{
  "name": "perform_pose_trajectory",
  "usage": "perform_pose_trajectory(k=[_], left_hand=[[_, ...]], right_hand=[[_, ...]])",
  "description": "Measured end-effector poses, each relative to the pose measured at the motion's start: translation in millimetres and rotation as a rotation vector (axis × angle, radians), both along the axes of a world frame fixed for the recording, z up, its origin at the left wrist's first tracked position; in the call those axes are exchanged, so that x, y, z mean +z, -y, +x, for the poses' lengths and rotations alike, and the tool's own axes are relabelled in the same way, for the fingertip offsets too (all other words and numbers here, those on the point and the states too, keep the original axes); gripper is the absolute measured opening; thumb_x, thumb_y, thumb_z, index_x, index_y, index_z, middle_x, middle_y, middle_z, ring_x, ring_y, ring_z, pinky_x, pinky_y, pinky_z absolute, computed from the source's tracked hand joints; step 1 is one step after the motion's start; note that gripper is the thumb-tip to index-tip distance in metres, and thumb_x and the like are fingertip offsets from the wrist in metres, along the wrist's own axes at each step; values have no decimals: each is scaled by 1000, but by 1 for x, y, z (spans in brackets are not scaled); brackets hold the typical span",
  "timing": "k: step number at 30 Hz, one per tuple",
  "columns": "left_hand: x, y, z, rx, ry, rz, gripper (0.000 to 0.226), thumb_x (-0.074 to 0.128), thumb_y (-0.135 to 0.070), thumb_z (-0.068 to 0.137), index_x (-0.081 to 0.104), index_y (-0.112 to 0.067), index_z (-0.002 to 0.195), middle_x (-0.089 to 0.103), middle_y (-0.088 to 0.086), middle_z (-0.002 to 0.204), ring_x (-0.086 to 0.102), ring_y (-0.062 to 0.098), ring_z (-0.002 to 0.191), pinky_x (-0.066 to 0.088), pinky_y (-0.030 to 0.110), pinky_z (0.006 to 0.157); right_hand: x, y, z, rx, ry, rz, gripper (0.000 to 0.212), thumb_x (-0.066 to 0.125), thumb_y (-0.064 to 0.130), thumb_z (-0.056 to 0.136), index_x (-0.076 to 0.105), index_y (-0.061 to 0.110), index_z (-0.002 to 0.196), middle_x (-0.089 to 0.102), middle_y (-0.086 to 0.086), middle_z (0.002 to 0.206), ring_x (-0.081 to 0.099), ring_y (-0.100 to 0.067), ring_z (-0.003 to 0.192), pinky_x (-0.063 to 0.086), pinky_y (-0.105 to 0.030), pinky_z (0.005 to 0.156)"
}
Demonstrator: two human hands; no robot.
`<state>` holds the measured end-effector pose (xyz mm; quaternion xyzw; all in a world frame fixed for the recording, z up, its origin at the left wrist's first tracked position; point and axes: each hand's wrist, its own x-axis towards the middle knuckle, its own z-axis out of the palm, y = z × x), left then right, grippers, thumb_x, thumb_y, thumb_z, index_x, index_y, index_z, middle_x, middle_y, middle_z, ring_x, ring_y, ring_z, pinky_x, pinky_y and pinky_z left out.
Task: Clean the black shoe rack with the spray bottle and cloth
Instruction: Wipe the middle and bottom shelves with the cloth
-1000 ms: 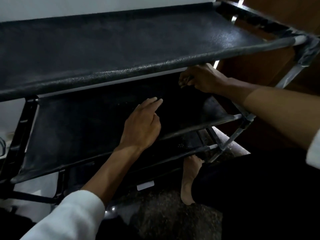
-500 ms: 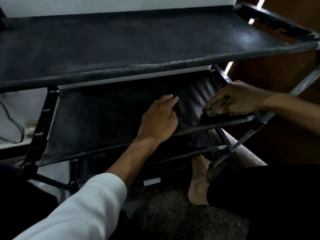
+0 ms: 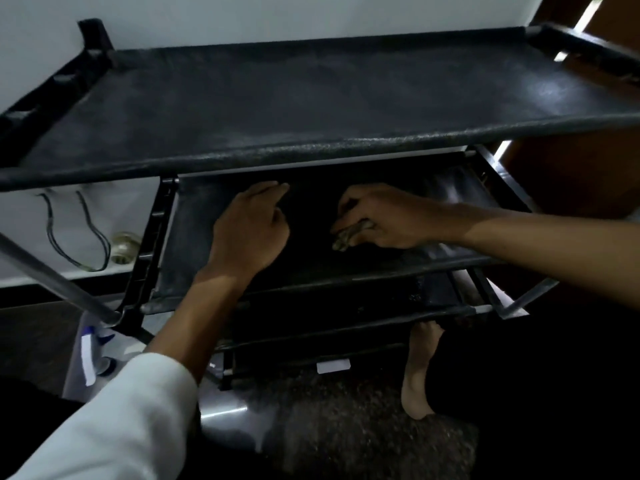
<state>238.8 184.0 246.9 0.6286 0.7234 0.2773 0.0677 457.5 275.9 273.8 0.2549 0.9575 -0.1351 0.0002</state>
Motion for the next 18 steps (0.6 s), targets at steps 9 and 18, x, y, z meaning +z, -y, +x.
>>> perform_pose_trajectory(k=[9,18], left_hand=[[-20,24,-27,-38,-264,-1,46,50,-20,97,52,-20,142,41,3,154,27,23,147,22,46,120],[-20,23,-27,12,-249,-15,45,41,-29,101,47,-26,145,38,-2,156,24,18,148,20,44,121]], right_hand=[[-9,-56,-46,-169,-85,16,32,67,19,93,67,13,124,73,-10,106,71,-8,78,56,-27,78],[-12,-10,-9,-127,-101,137,20,77,26,81,77,25,101,72,-3,84,69,-15,69,56,-24,67]])
